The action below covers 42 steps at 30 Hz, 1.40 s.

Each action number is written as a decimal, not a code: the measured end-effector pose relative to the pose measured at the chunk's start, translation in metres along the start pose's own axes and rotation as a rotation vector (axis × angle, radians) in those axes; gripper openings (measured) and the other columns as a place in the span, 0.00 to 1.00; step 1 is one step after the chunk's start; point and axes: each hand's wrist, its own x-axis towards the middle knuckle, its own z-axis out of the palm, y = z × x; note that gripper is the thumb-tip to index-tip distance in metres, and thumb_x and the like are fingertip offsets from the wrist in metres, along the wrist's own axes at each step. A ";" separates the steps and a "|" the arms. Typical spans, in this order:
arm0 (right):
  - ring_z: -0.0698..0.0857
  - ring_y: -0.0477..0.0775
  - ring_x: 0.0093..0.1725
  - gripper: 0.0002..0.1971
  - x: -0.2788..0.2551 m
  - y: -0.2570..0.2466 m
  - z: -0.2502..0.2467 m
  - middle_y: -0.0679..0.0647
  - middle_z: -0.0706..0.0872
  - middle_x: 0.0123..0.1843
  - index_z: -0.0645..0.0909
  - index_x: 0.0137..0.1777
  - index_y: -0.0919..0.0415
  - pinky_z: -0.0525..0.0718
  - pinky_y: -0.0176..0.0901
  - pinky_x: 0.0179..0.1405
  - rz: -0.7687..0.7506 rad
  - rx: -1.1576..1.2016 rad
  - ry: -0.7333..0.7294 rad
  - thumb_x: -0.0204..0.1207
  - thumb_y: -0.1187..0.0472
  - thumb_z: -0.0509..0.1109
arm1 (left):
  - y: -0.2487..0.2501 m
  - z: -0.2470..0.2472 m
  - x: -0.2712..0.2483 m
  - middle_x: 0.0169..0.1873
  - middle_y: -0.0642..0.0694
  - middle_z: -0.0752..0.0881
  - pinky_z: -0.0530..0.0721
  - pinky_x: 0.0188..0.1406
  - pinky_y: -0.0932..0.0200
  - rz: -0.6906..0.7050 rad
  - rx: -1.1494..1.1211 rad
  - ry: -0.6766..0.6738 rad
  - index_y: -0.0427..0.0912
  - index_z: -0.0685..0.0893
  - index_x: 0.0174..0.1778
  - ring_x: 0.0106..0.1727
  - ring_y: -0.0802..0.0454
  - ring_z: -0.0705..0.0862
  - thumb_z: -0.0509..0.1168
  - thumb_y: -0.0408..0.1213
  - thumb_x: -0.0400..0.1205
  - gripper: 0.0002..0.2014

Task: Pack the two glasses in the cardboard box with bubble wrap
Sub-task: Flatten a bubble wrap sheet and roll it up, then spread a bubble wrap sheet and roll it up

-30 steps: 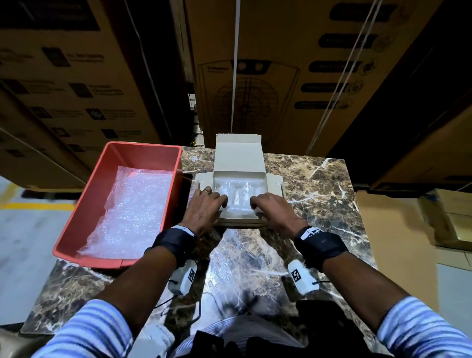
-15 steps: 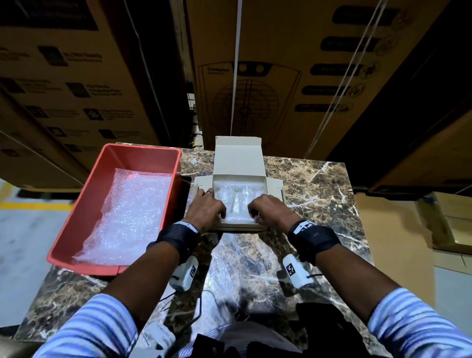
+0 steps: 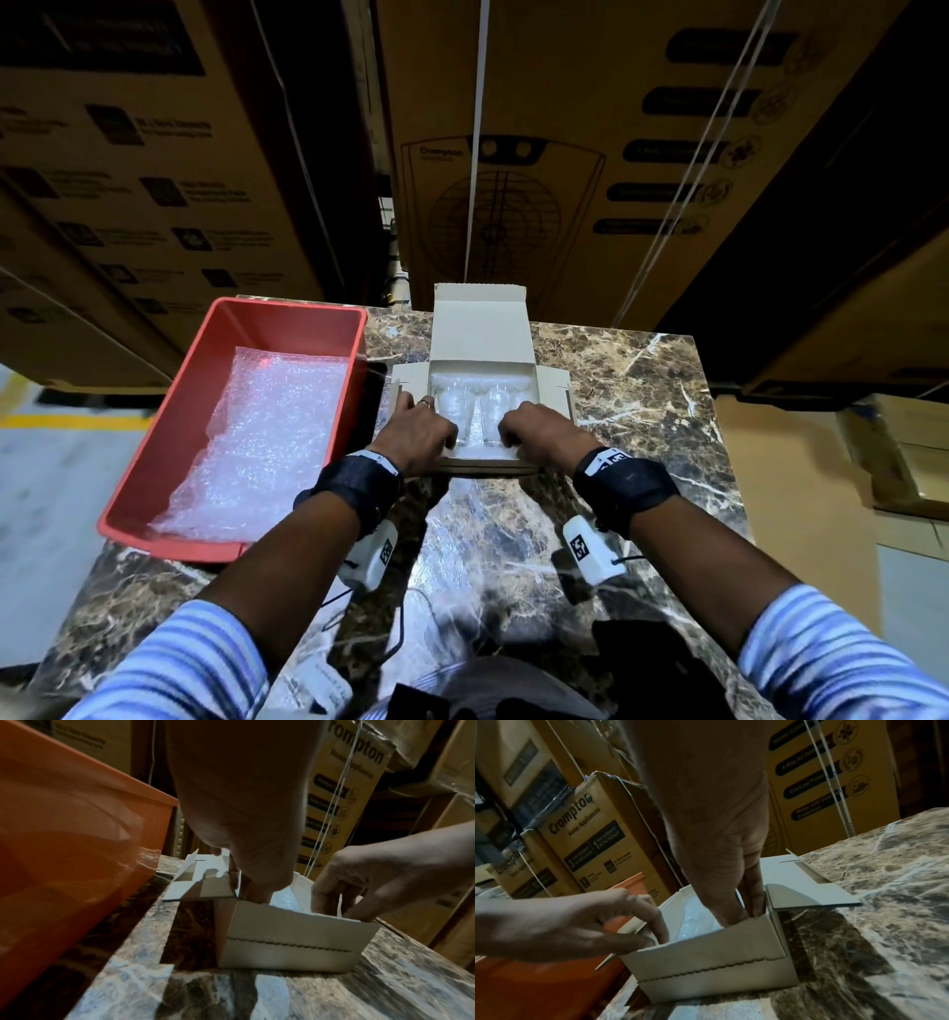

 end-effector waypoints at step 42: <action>0.84 0.60 0.63 0.18 0.125 -0.246 -0.044 0.61 0.87 0.63 0.87 0.65 0.61 0.84 0.48 0.64 -0.173 0.428 0.029 0.79 0.70 0.64 | -0.194 0.027 -0.138 0.71 0.37 0.77 0.76 0.72 0.50 -0.540 -0.511 -0.196 0.48 0.73 0.81 0.72 0.40 0.77 0.78 0.46 0.78 0.36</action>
